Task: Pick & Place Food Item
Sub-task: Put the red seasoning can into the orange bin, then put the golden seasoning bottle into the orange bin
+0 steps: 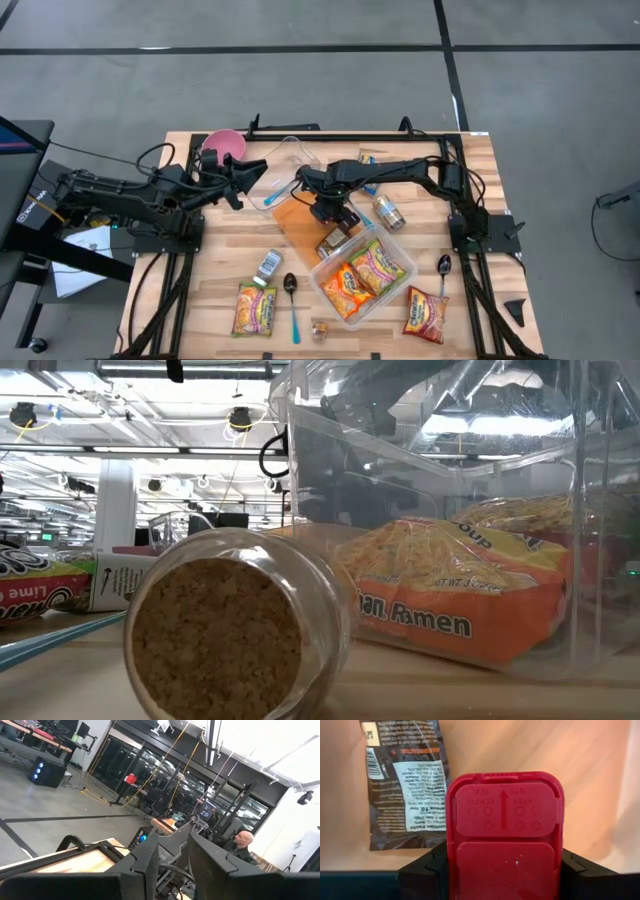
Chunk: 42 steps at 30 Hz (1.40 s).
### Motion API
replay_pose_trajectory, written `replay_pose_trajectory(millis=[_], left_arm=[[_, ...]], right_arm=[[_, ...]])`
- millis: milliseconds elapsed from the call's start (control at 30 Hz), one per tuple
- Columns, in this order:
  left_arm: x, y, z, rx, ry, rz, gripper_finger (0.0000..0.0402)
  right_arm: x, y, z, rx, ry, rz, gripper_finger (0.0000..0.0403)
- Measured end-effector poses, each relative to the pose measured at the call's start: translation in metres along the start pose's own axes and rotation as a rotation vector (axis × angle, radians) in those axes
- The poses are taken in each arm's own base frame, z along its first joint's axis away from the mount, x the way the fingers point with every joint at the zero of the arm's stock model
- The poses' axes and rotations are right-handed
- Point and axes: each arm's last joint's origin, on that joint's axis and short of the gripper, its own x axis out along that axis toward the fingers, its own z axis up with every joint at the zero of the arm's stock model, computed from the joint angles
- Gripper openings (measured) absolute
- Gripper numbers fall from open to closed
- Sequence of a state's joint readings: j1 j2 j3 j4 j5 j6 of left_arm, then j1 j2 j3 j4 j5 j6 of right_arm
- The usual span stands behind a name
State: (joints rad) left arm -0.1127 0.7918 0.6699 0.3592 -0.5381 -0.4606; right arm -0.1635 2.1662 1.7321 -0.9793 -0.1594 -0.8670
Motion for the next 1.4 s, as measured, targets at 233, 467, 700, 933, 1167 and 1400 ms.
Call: replay_pose_trajectory(millis=[233,467,700,933,1167,1400], left_arm=[[0.000,0.000,0.000,0.000,0.000,0.000,0.0099],[0.000,0.000,0.000,0.000,0.000,0.000,0.0099],[0.001,0.000,-0.001,0.003,0.005,0.000,0.0099],[0.003,0.000,-0.003,0.006,0.013,-0.002,0.0099],[0.005,0.000,-0.007,0.014,0.027,0.000,0.0099],[0.006,0.000,-0.008,0.014,0.026,0.002,0.0099]], right_arm=[[0.000,-0.003,-0.001,0.099,0.014,-0.035,0.0289],[-0.005,-0.004,-0.002,0.154,0.008,-0.042,0.0362],[-0.027,-0.010,0.003,0.208,-0.003,-0.055,0.0361],[-0.062,-0.013,0.013,0.308,-0.013,-0.086,0.0351],[-0.091,-0.003,0.011,0.493,0.067,-0.024,0.0343],[-0.101,0.012,0.000,0.681,0.201,0.055,0.0335]])
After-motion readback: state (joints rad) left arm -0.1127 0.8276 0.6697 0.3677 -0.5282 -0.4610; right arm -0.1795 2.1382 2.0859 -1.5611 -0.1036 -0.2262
